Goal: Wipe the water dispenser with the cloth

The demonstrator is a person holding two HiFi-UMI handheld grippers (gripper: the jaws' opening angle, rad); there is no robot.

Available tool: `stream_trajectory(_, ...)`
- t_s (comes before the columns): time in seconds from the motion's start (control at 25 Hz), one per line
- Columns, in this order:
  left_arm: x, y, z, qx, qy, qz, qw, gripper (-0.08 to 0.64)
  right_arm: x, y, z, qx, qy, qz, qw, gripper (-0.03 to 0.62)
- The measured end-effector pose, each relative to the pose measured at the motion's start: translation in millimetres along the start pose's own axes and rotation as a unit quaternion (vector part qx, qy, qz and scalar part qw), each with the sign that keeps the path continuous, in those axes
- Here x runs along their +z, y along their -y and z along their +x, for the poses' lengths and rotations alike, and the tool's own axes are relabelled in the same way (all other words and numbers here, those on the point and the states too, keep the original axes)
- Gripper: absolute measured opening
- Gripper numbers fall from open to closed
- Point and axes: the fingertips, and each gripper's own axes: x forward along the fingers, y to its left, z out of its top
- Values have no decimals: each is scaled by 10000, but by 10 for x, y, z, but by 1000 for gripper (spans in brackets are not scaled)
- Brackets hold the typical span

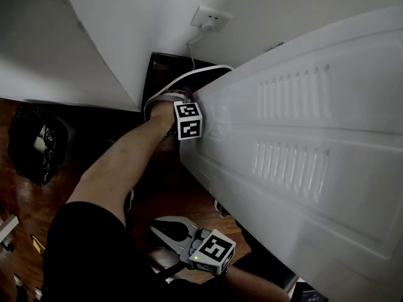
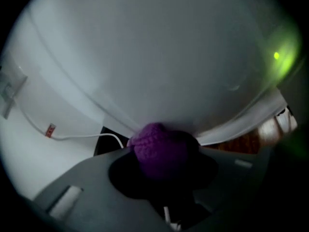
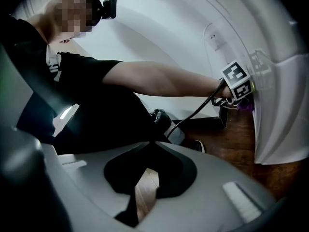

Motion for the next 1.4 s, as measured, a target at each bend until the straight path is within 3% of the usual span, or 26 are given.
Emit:
stream_trajectory(0.16, -37, 734, 42, -750, 211, -37, 9970, 160, 3, 49, -14, -109, -48, -137, 9998, 29)
stream_trajectory(0.32, -162, 1782, 109, -1522, -76, 190, 9881, 161, -40, 60, -9, -123, -59, -69, 9999, 29)
stream_trajectory(0.4, -207, 2048, 129, -1740, -184, 176, 9844, 167, -42, 43, 8, -101, -34, -82, 9999, 29)
stream_trajectory(0.48, -203, 2058, 137, -1877, -164, 262, 9817, 166, -12, 36, -5, -76, 5, -58, 10000, 29)
stream_trajectory(0.6, -126, 1623, 144, -1611, 101, 342, 9863, 161, -23, 101, -74, -127, 110, 163, 9997, 29)
stream_trajectory(0.76, -34, 673, 25, -690, 289, -155, 9971, 161, 2, 121, -68, -128, 206, 285, 9993, 29)
stream_trajectory(0.88, 78, 411, -246, -428, 393, 88, 9983, 161, 17, 57, -34, -174, 174, 211, 9995, 29)
stream_trajectory(1.0, 116, 641, -524, -601, 514, 1006, 9918, 161, 26, 21, -23, -146, 219, -36, 9996, 28)
stream_trajectory(1.08, 79, 1015, -661, -885, 535, 1393, 9848, 161, -38, 44, -79, -237, 151, -382, 9989, 27)
stream_trajectory(1.2, 2, 1713, -764, -1377, 430, 1498, 9781, 161, -187, 24, -253, -366, -24, -823, 9959, 25)
stream_trajectory(1.28, 17, 2029, -751, -1551, 345, 1458, 9765, 163, -256, -12, -391, -378, 17, -848, 9957, 23)
stream_trajectory(1.4, 57, 2129, -588, -1489, 45, 989, 9839, 163, -292, -119, -607, -296, 293, -488, 9979, 21)
